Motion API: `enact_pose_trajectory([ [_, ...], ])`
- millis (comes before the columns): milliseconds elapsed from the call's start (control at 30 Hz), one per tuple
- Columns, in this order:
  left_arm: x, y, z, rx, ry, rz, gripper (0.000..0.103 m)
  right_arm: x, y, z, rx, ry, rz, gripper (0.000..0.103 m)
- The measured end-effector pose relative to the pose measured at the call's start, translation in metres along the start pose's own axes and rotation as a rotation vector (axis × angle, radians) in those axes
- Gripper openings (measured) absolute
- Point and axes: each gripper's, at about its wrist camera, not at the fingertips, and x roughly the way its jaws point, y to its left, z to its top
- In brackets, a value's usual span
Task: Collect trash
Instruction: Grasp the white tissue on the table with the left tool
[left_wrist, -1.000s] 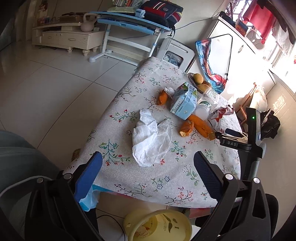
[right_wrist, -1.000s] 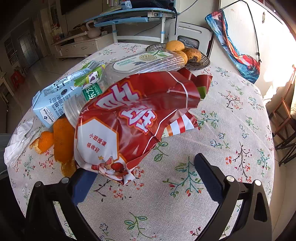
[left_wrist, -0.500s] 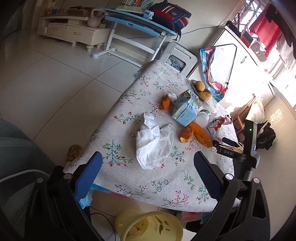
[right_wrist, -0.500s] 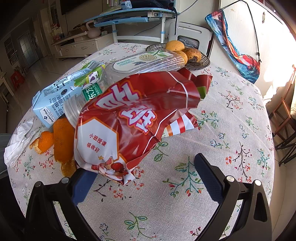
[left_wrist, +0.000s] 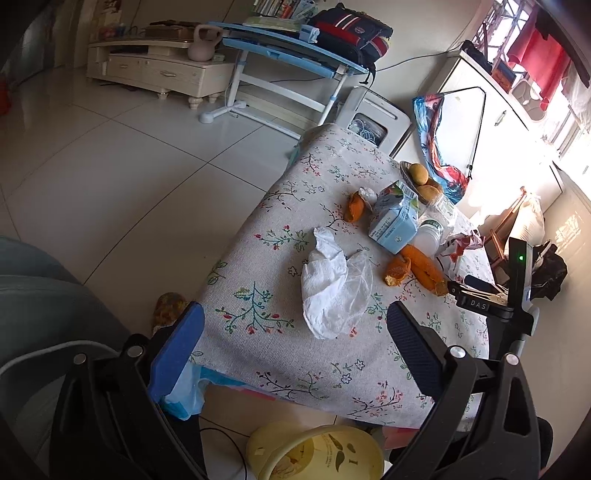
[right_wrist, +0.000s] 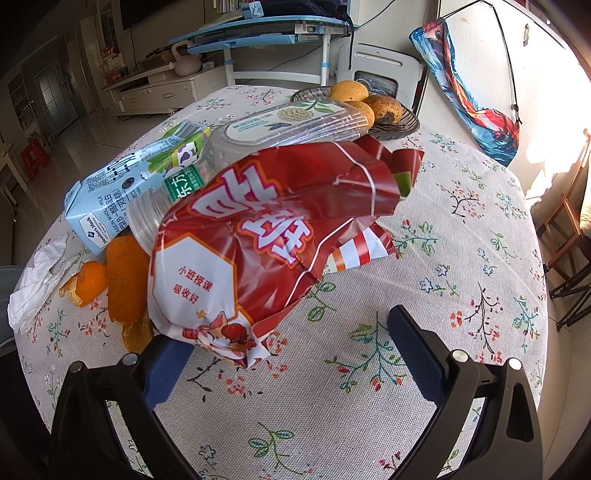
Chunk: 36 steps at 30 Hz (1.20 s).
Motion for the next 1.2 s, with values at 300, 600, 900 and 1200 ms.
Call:
enact_pose_trajectory([
  [300,0.007,0.002,0.004,-0.006,-0.008,-0.047,0.096,0.0,0.0,0.0,0.0,0.0,0.0,0.096],
  [600,0.056,-0.056,0.011,0.269,0.062,0.112,0.095,0.0,0.0,0.0,0.0,0.0,-0.001,0.096],
  [900,0.092,-0.078,0.015,0.412,0.131,0.161,0.04,-0.003,0.001,-0.003,0.013,0.017,-0.009,0.096],
  [1200,0.06,-0.073,0.019,0.337,0.039,0.061,0.011,-0.065,0.032,-0.04,-0.155,0.048,0.22,0.096],
])
